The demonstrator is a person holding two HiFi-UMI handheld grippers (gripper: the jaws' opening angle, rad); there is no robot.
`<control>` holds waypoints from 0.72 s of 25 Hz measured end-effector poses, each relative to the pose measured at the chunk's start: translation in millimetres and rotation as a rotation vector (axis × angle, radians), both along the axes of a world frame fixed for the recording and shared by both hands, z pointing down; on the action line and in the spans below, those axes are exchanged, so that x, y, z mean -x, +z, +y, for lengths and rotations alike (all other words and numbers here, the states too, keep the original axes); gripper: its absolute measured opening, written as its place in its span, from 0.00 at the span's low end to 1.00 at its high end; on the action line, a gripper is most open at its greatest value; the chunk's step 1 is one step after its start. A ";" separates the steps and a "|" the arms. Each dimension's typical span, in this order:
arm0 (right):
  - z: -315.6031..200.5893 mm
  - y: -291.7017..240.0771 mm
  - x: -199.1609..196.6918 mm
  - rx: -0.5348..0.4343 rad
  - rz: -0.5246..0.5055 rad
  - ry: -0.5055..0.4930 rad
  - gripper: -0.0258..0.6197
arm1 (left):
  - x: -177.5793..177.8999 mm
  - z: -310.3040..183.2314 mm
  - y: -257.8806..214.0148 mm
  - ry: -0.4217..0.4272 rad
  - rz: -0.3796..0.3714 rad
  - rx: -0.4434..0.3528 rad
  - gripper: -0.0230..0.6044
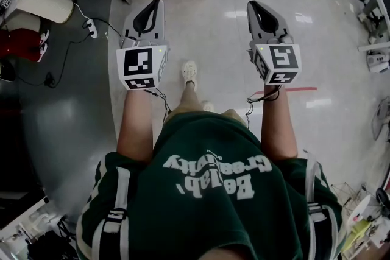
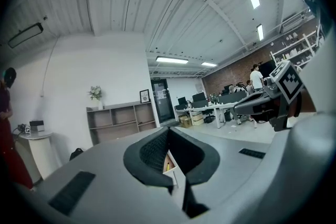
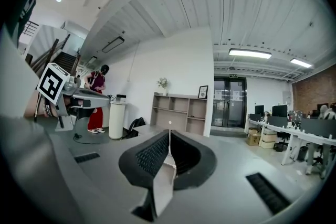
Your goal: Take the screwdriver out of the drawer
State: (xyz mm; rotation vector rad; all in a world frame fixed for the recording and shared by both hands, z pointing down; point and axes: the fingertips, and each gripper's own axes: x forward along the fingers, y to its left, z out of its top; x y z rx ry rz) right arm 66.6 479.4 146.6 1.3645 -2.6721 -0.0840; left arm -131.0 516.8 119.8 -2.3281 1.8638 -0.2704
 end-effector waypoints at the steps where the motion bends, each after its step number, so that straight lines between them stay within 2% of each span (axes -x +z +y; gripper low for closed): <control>1: -13.9 2.3 4.4 0.003 0.004 0.003 0.09 | 4.1 -14.8 2.7 0.002 0.002 0.003 0.06; 18: -284.5 -3.7 95.6 0.005 0.017 0.114 0.10 | 84.5 -306.7 15.5 0.124 -0.022 0.043 0.06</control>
